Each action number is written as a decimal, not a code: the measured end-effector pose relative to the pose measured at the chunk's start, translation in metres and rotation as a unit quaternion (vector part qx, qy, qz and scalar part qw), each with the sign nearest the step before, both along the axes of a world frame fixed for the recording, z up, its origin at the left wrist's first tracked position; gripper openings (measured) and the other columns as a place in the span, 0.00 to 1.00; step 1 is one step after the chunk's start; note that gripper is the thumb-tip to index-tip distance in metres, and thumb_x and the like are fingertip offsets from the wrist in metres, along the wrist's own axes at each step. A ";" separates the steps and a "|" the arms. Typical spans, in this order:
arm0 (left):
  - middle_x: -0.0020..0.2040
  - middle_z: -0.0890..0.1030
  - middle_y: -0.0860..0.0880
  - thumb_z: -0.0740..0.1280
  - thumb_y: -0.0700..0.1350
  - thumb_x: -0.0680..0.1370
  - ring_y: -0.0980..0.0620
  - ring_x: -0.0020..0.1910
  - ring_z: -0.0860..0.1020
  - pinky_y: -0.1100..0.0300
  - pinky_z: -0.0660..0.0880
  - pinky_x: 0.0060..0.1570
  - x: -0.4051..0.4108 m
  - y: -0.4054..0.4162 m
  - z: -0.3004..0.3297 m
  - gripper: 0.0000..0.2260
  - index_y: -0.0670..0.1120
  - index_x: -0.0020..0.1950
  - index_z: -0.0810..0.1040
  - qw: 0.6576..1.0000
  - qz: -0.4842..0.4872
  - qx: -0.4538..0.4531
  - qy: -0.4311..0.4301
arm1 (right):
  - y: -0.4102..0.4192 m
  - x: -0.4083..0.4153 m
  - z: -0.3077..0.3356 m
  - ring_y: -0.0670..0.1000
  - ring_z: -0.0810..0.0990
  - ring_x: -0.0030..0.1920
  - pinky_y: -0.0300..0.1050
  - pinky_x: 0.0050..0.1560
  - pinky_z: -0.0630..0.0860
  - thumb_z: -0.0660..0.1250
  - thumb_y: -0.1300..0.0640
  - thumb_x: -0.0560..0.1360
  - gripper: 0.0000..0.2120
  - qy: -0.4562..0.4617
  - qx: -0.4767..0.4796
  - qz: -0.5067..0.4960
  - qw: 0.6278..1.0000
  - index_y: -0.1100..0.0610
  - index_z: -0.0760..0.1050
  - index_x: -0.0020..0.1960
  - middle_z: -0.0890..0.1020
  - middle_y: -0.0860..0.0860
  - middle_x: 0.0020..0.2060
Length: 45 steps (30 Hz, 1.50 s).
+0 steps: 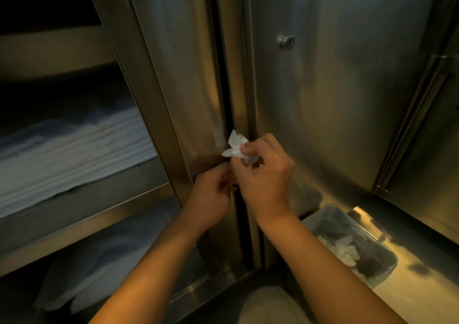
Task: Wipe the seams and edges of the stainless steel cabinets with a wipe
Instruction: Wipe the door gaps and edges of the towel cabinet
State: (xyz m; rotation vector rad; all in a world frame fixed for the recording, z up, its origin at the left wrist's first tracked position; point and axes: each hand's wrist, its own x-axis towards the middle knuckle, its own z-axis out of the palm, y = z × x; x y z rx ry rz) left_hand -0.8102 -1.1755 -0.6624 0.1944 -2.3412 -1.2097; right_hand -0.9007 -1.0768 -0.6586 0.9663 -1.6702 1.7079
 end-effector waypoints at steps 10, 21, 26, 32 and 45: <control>0.53 0.86 0.49 0.66 0.36 0.80 0.56 0.55 0.84 0.66 0.78 0.56 0.002 -0.001 -0.005 0.11 0.43 0.61 0.81 0.999 0.004 0.054 0.006 | 0.017 0.016 -0.158 0.36 0.75 0.41 0.27 0.44 0.69 0.79 0.65 0.70 0.11 -0.151 0.134 0.006 0.979 0.57 0.77 0.38 0.78 0.47 0.38; 0.49 0.85 0.59 0.72 0.37 0.79 0.65 0.51 0.83 0.72 0.76 0.52 -0.007 0.003 -0.010 0.15 0.59 0.52 0.79 0.998 0.054 0.019 0.018 | 0.030 0.025 -0.222 0.46 0.82 0.41 0.47 0.44 0.80 0.76 0.60 0.70 0.04 -0.266 0.230 0.033 0.936 0.53 0.82 0.39 0.80 0.45 0.39; 0.48 0.86 0.54 0.72 0.34 0.79 0.63 0.50 0.84 0.70 0.77 0.52 -0.008 -0.001 -0.011 0.10 0.50 0.52 0.82 0.998 0.051 0.031 0.014 | 0.043 0.016 -0.130 0.40 0.83 0.53 0.40 0.56 0.80 0.76 0.71 0.72 0.12 -0.127 0.116 0.036 0.984 0.58 0.86 0.50 0.85 0.47 0.51; 0.48 0.87 0.51 0.72 0.33 0.78 0.55 0.51 0.85 0.61 0.79 0.54 -0.011 -0.004 -0.016 0.08 0.45 0.53 0.83 0.998 0.051 0.041 0.010 | 0.034 -0.007 0.042 0.51 0.84 0.57 0.42 0.60 0.78 0.71 0.73 0.76 0.13 0.082 -0.010 0.001 0.997 0.64 0.85 0.58 0.83 0.57 0.56; 0.48 0.87 0.52 0.71 0.32 0.78 0.54 0.51 0.85 0.62 0.78 0.54 -0.015 -0.004 -0.019 0.09 0.45 0.52 0.83 0.997 0.049 0.052 0.008 | -0.017 -0.027 0.099 0.57 0.82 0.51 0.49 0.53 0.80 0.69 0.68 0.80 0.08 0.193 -0.044 -0.061 0.978 0.66 0.84 0.57 0.83 0.60 0.50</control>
